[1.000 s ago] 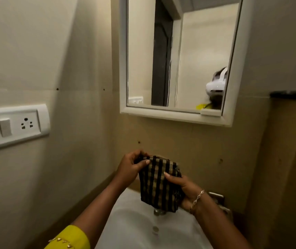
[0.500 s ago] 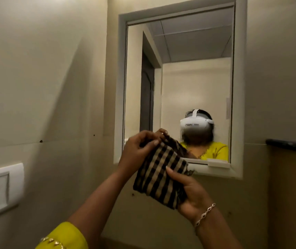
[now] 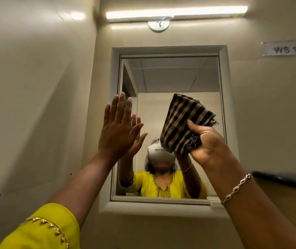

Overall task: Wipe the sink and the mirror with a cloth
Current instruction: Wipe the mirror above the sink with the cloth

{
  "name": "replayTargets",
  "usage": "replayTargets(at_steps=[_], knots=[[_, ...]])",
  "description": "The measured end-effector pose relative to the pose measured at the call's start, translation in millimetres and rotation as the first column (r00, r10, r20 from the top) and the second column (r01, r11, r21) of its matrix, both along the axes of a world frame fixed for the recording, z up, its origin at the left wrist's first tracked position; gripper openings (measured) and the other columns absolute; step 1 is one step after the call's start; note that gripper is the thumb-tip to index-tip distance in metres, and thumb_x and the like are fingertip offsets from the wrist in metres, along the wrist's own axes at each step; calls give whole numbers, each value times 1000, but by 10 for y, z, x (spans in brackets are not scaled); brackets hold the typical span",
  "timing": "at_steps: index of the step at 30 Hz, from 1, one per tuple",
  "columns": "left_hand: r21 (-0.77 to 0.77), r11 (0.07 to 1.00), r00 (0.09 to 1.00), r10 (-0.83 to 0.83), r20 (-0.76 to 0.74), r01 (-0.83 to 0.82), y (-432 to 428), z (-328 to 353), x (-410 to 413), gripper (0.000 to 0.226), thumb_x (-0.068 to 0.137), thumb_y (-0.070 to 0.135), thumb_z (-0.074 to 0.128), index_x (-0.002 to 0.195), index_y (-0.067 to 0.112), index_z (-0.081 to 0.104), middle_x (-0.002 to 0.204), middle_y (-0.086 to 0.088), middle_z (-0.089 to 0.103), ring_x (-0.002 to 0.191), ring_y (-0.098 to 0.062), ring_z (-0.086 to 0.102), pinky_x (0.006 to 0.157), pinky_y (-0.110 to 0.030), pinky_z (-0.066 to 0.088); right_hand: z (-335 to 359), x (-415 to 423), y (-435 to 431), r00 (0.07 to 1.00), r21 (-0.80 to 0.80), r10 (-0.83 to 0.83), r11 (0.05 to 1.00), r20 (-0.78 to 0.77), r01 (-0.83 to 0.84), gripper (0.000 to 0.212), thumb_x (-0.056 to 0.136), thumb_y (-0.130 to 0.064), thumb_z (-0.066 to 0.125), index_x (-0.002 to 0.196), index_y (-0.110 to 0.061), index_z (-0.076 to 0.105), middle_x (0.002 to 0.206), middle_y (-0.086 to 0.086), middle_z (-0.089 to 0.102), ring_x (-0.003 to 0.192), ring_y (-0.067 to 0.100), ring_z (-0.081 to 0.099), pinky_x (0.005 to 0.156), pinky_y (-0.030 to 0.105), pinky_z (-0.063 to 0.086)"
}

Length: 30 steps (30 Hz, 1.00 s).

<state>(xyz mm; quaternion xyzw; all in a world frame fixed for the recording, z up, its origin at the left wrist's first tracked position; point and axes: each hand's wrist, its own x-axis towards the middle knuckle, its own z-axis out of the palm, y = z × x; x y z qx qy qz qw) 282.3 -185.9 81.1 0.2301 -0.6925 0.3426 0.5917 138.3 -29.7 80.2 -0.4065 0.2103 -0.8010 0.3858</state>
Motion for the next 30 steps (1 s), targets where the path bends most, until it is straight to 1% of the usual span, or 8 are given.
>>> replayTargets(at_steps=[2,5,9,13,16,20,25,30], knots=[[-9,1000,1000,17,8,-17,-62,65,2,74,94,55,6,142,0,14,151,-22,11,140,-30,4,114,-41,2,143,-48,-6,996,-37,-79,996,44,81,30,92,-4,46,122,-5,51,114,13,61,95,30,57,75,45,46],[-24,999,1000,26,4,-26,-148,161,8,74,94,55,6,141,-1,14,150,-22,12,139,-31,6,113,-40,2,348,-137,6,982,-20,-183,983,54,184,25,92,-4,47,117,-5,53,127,15,55,116,34,52,98,51,38],[-66,998,1000,24,-15,-25,-245,278,10,74,94,56,7,141,-1,14,149,-23,14,138,-32,10,113,-37,0,653,-323,-14,942,-47,-330,942,66,334,29,92,-4,47,121,-4,53,132,15,53,122,34,48,106,52,33],[-63,998,997,-24,-71,19,-324,366,15,72,93,57,11,140,2,16,148,-25,21,137,-35,15,114,-34,-1,1041,-465,-71,801,-199,-588,776,116,598,36,92,1,43,126,-6,51,132,10,53,119,24,52,106,39,38],[-47,999,998,4,-62,-7,-417,429,18,74,94,57,10,140,0,16,147,-26,21,137,-35,16,114,-32,-4,1311,-523,-119,497,-345,-863,441,90,828,34,93,-1,43,127,-3,49,129,12,55,115,19,55,96,19,41],[-25,999,999,35,-42,-36,-546,484,19,77,93,58,7,140,-2,16,148,-25,19,138,-34,13,113,-30,-7,1624,-723,-322,-137,-571,-990,-96,-28,815,38,90,-1,39,127,2,49,130,18,55,123,28,50,103,23,33],[14,1000,994,-23,-102,25,-734,557,-28,85,89,64,4,141,-2,15,151,-21,13,140,-28,6,112,-22,-12,1760,-1117,-721,-447,-678,-724,38,-525,734,66,94,-44,40,145,-6,21,155,18,12,143,30,12,116,35,6],[6,996,982,-92,-164,94,-831,551,-121,89,86,68,0,141,-2,11,151,-18,10,140,-25,3,111,-16,-13,1723,-1252,-795,-622,-749,-685,-167,-380,641,47,99,-30,31,140,-8,31,155,13,13,144,28,6,116,39,2]])
